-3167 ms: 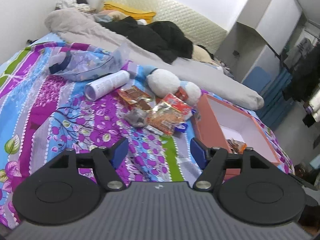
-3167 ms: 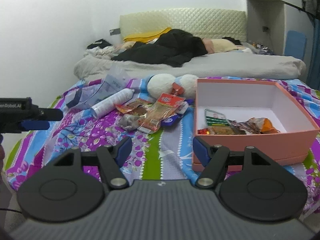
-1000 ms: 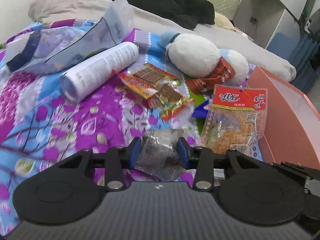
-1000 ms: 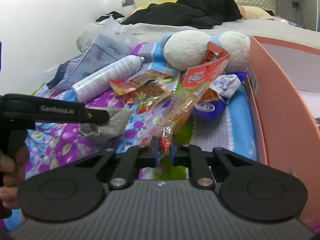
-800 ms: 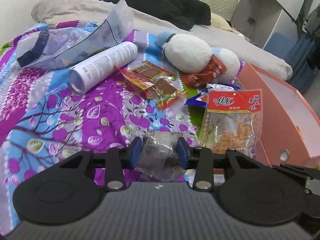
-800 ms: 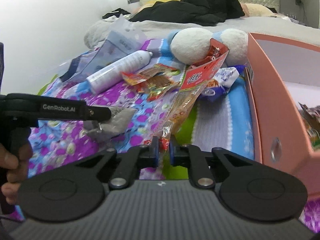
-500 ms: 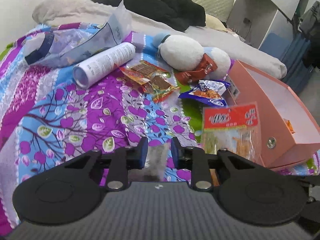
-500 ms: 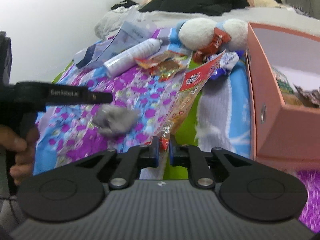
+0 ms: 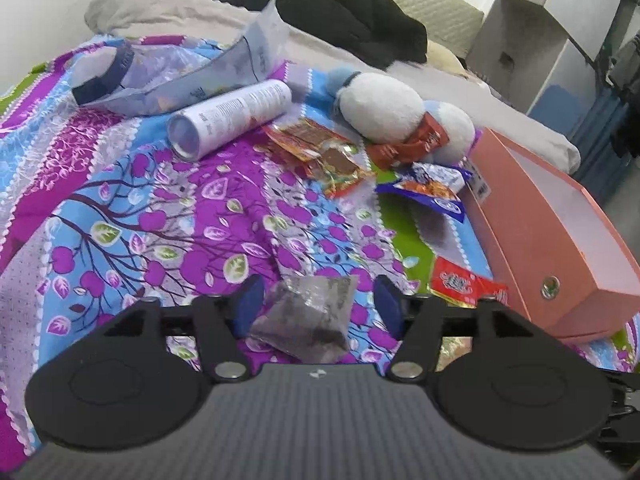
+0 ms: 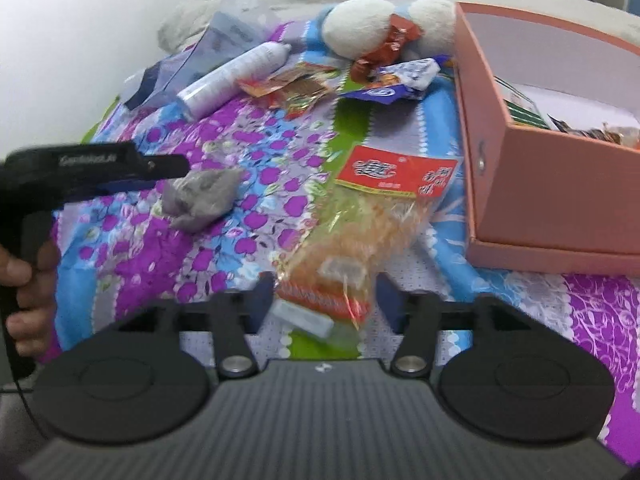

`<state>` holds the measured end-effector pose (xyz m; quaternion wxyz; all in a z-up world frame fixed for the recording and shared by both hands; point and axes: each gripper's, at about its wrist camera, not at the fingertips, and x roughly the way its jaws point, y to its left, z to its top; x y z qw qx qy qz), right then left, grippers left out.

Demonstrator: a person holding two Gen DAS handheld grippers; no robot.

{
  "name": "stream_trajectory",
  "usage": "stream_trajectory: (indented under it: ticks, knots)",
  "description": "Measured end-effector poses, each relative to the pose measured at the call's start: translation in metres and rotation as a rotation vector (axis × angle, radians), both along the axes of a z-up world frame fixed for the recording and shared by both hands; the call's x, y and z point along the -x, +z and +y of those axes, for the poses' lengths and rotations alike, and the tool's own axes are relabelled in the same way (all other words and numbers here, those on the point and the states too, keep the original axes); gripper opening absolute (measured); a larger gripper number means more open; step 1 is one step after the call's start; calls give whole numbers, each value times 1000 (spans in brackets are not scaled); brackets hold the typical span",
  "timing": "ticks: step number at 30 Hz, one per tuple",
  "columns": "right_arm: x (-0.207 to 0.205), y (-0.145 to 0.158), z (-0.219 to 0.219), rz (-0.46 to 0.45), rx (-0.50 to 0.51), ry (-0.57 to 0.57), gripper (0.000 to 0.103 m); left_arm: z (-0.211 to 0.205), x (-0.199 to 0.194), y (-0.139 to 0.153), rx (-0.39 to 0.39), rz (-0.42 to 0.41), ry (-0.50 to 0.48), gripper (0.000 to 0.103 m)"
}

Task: Organize snacks
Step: 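Lift the red-labelled pack with the right gripper while the left gripper lifts the grey bag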

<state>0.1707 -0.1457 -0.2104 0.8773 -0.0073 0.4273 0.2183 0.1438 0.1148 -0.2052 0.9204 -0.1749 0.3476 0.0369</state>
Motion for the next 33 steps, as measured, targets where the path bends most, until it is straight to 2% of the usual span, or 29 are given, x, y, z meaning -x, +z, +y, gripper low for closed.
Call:
stream_trajectory:
  ticks: [4, 11, 16, 22, 27, 31, 33]
  knots:
    - [-3, -2, 0, -2, 18, -40, 80, 8, 0, -6, 29, -5, 13, 74]
    - [-19, -11, 10, 21, 27, -115, 81, 13, -4, -19, 86, 18, 0, 75]
    - [-28, -18, 24, -26, 69, -165, 81, 13, -6, -25, 107, 30, 3, 75]
    - [-36, -29, 32, -55, 137, -156, 81, 10, -10, -26, 112, 18, -25, 74]
    - [-38, -26, 34, -103, 188, -133, 81, 7, -13, -27, 103, 19, -45, 73]
    - [-43, -33, 35, -52, 185, -81, 81, 6, -16, -31, 92, 25, -50, 72]
    - [-44, -37, 37, -33, 179, -42, 91, 4, -17, -36, 71, 35, -54, 68]
